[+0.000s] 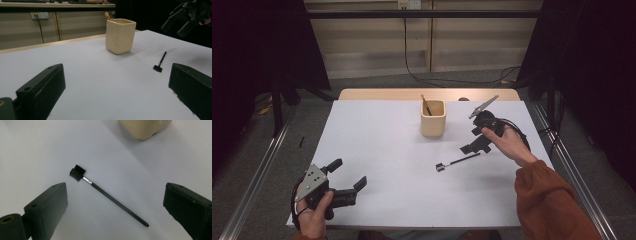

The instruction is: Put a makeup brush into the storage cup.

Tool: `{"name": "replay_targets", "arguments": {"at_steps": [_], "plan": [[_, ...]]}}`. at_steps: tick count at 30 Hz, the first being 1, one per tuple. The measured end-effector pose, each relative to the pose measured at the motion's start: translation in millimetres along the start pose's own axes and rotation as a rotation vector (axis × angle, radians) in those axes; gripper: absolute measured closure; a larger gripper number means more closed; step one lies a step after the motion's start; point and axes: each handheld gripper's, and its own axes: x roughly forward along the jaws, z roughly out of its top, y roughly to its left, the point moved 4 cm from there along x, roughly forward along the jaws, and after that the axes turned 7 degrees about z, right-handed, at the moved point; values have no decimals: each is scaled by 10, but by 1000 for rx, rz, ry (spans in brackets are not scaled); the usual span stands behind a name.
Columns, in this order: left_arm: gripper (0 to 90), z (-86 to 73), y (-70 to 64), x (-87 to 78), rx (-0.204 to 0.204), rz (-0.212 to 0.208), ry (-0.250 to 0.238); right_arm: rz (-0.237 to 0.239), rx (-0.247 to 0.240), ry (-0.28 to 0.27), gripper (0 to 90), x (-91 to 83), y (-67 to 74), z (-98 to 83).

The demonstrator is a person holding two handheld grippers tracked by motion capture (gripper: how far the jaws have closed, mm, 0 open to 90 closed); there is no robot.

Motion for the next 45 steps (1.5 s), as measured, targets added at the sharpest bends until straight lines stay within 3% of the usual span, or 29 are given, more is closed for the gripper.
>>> {"name": "replay_targets", "arguments": {"at_steps": [13,25,33,37,45], "plan": [[8,-2,-2,1,-2,-1,2,50,-59,119,42,112,34,-78],[8,-5,-9,5,1,-3,4,33,-84,200,105,141,19,-102],[8,-6,-9,7,0,-5,4,49,-95,233,156,174,35,-124],[7,-7,-12,10,1,-7,5,41,-110,292,159,193,29,-170],[8,-8,-14,17,1,-9,7,47,-127,339,168,211,23,-222]]}}
